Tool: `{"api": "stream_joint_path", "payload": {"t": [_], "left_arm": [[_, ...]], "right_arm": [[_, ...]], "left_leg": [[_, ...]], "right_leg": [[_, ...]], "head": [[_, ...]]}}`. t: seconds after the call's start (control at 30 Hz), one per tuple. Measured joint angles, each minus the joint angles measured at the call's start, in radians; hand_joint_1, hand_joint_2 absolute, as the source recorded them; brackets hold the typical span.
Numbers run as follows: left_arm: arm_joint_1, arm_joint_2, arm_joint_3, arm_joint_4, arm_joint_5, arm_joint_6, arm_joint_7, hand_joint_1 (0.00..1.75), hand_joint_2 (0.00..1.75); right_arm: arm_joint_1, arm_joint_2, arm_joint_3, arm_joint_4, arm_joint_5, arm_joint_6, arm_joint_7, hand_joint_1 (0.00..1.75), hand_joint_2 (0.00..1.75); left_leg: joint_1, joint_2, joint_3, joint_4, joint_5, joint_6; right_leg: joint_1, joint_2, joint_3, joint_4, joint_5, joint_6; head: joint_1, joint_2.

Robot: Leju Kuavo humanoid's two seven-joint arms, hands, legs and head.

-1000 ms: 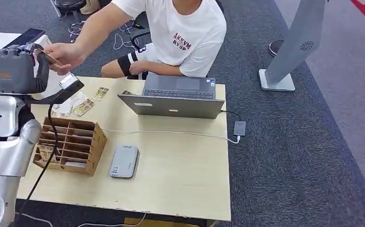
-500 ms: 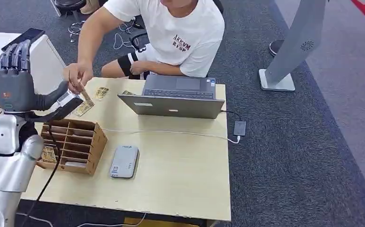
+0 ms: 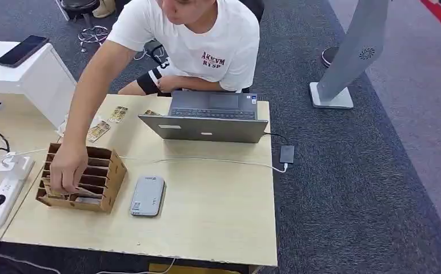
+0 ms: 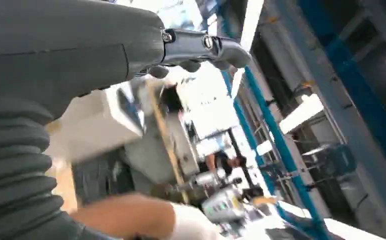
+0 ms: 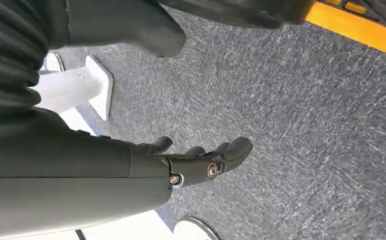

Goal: Pass the card to the sensor for recognition and then transmit it.

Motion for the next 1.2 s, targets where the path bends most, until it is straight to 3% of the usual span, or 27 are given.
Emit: {"api": "stream_joint_path", "payload": {"t": [0.03, 0.07, 0.1, 0.13, 0.2, 0.27, 0.33, 0.37, 0.4, 0.47, 0.5, 0.53, 0.6, 0.63, 0.73, 0.87, 1.03, 1.2], "left_arm": [[0.005, -0.024, 0.124, 0.002, 0.114, -0.111, 0.061, 0.0, 1.75], [0.002, -0.047, 0.25, 0.01, 0.178, -0.179, 0.112, 0.0, 1.75], [-0.009, -0.062, 0.391, 0.033, 0.226, -0.215, 0.166, 0.0, 1.75], [-0.025, -0.072, 0.499, 0.066, 0.256, -0.195, 0.207, 0.0, 1.75], [-0.028, -0.084, 0.684, 0.153, 0.265, -0.041, 0.197, 0.0, 1.75], [-0.026, -0.119, 0.802, 0.247, 0.286, 0.199, 0.15, 0.0, 1.75], [-0.029, -0.209, 0.892, 0.324, 0.304, 0.476, 0.102, 0.0, 1.75], [-0.028, -0.256, 0.918, 0.344, 0.305, 0.546, 0.077, 0.0, 1.75], [-0.03, -0.308, 0.937, 0.37, 0.306, 0.576, 0.065, 0.0, 0.0], [-0.042, -0.394, 0.963, 0.413, 0.279, 0.648, 0.003, 0.0, 0.0], [-0.041, -0.457, 0.982, 0.468, 0.273, 0.692, -0.078, 0.0, 0.0], [-0.027, -0.495, 0.999, 0.565, 0.255, 0.712, -0.152, 0.0, 0.0], [0.012, -0.554, 1.019, 0.792, 0.175, 0.72, -0.212, 0.0, 0.0], [0.031, -0.576, 1.029, 0.911, 0.132, 0.721, -0.219, 0.0, 1.75], [0.053, -0.611, 1.036, 1.257, 0.086, 0.721, -0.223, 0.0, 1.75], [0.021, -0.63, 1.041, 1.524, 0.112, 0.721, -0.216, 0.0, 1.75], [0.009, -0.624, 1.042, 1.667, 0.111, 0.721, -0.216, 0.0, 1.75], [0.0, -0.614, 1.042, 1.721, 0.112, 0.721, -0.216, 0.0, 1.75]], "right_arm": [[0.003, 0.001, -0.001, 0.002, -0.006, -0.007, -0.003, 0.0, 1.75], [0.006, 0.001, -0.002, 0.002, -0.011, -0.014, -0.008, 0.0, 1.75], [0.008, 0.003, -0.003, 0.002, -0.014, -0.024, -0.016, 0.0, 1.75], [0.009, 0.003, -0.004, 0.003, -0.014, -0.032, -0.02, 0.0, 1.75], [0.009, 0.006, -0.009, 0.004, -0.017, -0.046, -0.026, 0.0, 1.75], [0.01, 0.007, -0.012, 0.005, -0.03, -0.058, -0.029, 0.0, 1.75], [0.01, 0.009, -0.016, 0.007, -0.028, -0.064, -0.029, 0.0, 1.75], [0.01, 0.009, -0.018, 0.007, -0.026, -0.066, -0.029, 0.0, 1.75], [0.011, 0.01, -0.019, 0.008, -0.026, -0.067, -0.031, 0.0, 1.75], [0.009, 0.01, -0.021, 0.009, -0.026, -0.069, -0.026, 0.0, 1.75], [0.007, 0.01, -0.023, 0.009, -0.026, -0.068, -0.025, 0.0, 1.75], [0.006, 0.01, -0.024, 0.009, -0.026, -0.068, -0.026, 0.0, 1.75], [0.006, 0.01, -0.026, 0.009, -0.026, -0.059, -0.024, 0.0, 1.75], [0.006, 0.01, -0.026, 0.009, -0.026, -0.054, -0.022, 0.0, 1.75], [0.007, 0.009, -0.027, 0.01, -0.002, -0.041, -0.011, 0.0, 1.75], [-0.001, 0.007, -0.027, 0.01, 0.009, -0.034, -0.006, 0.0, 1.75], [-0.002, 0.005, -0.027, 0.01, 0.009, -0.034, -0.006, 0.0, 1.75], [-0.002, 0.005, -0.027, 0.01, 0.009, -0.034, -0.006, 0.0, 1.75]], "left_leg": [[0.0, 0.0, 0.001, 0.0, 0.0, 0.0], [0.002, 0.0, -0.001, 0.0, 0.0, 0.0], [0.001, 0.0, 0.0, 0.0, 0.0, 0.0], [0.001, 0.0, 0.0, 0.0, 0.0, 0.0], [0.001, 0.001, 0.002, 0.0, -0.002, -0.003], [0.0, -0.001, 0.002, 0.0, -0.003, -0.002], [-0.002, -0.004, 0.003, 0.0, -0.003, 0.0], [-0.003, -0.005, 0.003, 0.0, -0.004, 0.002], [-0.002, -0.009, 0.003, 0.001, -0.005, 0.003], [-0.002, -0.019, 0.004, 0.002, -0.006, 0.007], [-0.007, -0.019, 0.005, 0.001, -0.006, 0.009], [-0.011, -0.017, 0.008, 0.001, -0.007, 0.011], [-0.014, -0.008, 0.011, 0.0, -0.009, 0.014], [-0.014, -0.005, 0.012, 0.001, -0.01, 0.016], [-0.014, -0.008, 0.013, 0.003, -0.011, 0.02], [-0.015, -0.014, 0.012, 0.003, -0.011, 0.023], [-0.015, -0.013, 0.014, 0.003, -0.011, 0.022], [-0.014, -0.014, 0.014, 0.003, -0.01, 0.022]], "right_leg": [[0.0, 0.0, -0.001, 0.0, -0.001, 0.0], [0.002, 0.0, -0.002, 0.0, -0.001, 0.0], [0.001, 0.0, -0.003, 0.0, -0.001, 0.0], [0.001, 0.001, -0.002, 0.0, -0.001, -0.001], [0.001, 0.001, -0.002, 0.0, -0.002, -0.003], [0.0, 0.0, -0.001, 0.0, -0.004, 0.0], [-0.002, -0.003, 0.0, -0.001, -0.005, 0.001], [-0.003, -0.004, 0.0, -0.001, -0.007, 0.003], [-0.003, -0.008, 0.003, -0.002, -0.009, 0.004], [-0.003, -0.018, 0.009, -0.006, -0.01, 0.008], [-0.007, -0.018, 0.014, -0.006, -0.01, 0.009], [-0.011, -0.017, 0.013, -0.006, -0.01, 0.011], [-0.013, -0.01, 0.016, -0.006, -0.01, 0.013], [-0.013, -0.007, 0.016, -0.006, -0.009, 0.014], [-0.014, -0.008, 0.014, -0.01, -0.009, 0.019], [-0.015, -0.015, 0.018, -0.01, -0.011, 0.022], [-0.015, -0.014, 0.019, -0.01, -0.01, 0.022], [-0.014, -0.014, 0.021, -0.009, -0.011, 0.022]], "head": [[0.001, 0.0], [0.001, 0.0], [0.003, 0.0], [0.002, 0.0], [0.0, 0.0], [0.0, 0.0], [-0.002, 0.0], [-0.003, 0.0], [-0.004, 0.0], [0.004, 0.0], [0.007, 0.0], [0.006, 0.0], [-0.002, 0.0], [-0.002, 0.0], [0.001, 0.0], [0.003, 0.0], [0.002, 0.0], [0.002, 0.0]]}}
